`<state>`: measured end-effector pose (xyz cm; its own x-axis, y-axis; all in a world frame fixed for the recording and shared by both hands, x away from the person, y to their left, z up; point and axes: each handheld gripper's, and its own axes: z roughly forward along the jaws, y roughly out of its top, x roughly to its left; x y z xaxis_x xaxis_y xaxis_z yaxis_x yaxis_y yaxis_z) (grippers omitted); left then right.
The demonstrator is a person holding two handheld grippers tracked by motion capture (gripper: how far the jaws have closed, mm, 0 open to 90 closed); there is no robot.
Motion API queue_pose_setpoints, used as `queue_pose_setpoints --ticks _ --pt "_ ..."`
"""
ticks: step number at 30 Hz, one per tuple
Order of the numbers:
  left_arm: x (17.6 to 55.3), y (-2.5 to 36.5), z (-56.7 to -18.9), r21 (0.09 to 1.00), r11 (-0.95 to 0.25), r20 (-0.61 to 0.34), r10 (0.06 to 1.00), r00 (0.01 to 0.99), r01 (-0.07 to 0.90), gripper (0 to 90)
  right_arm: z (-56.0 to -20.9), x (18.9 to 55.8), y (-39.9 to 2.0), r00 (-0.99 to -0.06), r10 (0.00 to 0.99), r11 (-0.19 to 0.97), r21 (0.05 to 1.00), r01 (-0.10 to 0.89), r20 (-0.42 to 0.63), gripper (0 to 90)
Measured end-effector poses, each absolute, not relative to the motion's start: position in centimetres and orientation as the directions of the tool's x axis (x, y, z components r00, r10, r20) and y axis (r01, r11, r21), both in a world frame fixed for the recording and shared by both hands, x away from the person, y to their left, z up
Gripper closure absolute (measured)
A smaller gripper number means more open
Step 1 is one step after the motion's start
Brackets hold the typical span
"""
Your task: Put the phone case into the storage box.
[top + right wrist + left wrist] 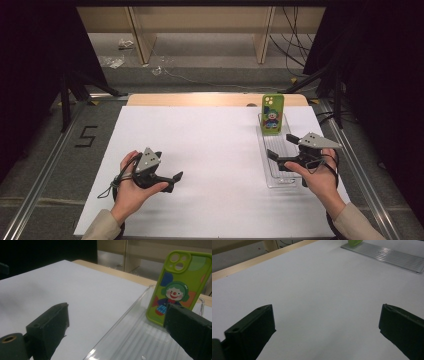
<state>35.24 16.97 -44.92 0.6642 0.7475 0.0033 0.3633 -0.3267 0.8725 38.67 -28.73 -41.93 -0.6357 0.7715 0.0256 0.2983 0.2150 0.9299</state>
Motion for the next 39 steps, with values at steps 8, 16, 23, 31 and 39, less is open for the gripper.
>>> queue_pose_setpoints --ticks 8,16,23,31,39 --pt "35.2 17.0 -44.9 0.873 -0.326 0.003 0.748 0.664 0.364 0.0 -42.2 38.4 -29.0 -0.632 0.775 0.215 0.928 0.303 0.027 7.5" --pt "35.2 17.0 -44.9 0.873 -0.325 0.003 0.749 0.663 0.364 0.0 -42.4 38.2 -29.2 -0.631 0.775 0.216 0.929 0.301 0.024 7.5" --pt "35.3 17.0 -44.9 0.873 -0.326 0.002 0.748 0.664 0.364 0.0 -42.6 38.0 -29.4 -0.631 0.775 0.212 0.929 0.302 0.028 7.5" --pt "35.3 17.0 -44.9 0.873 -0.327 0.003 0.748 0.664 0.363 0.0 -42.6 37.7 -29.4 -0.635 0.772 0.214 0.931 0.296 0.024 7.5" --pt "35.3 17.0 -45.0 0.872 -0.326 0.003 0.748 0.664 0.364 0.0 -42.7 37.6 -29.3 -0.637 0.771 0.216 0.930 0.298 0.025 7.5"
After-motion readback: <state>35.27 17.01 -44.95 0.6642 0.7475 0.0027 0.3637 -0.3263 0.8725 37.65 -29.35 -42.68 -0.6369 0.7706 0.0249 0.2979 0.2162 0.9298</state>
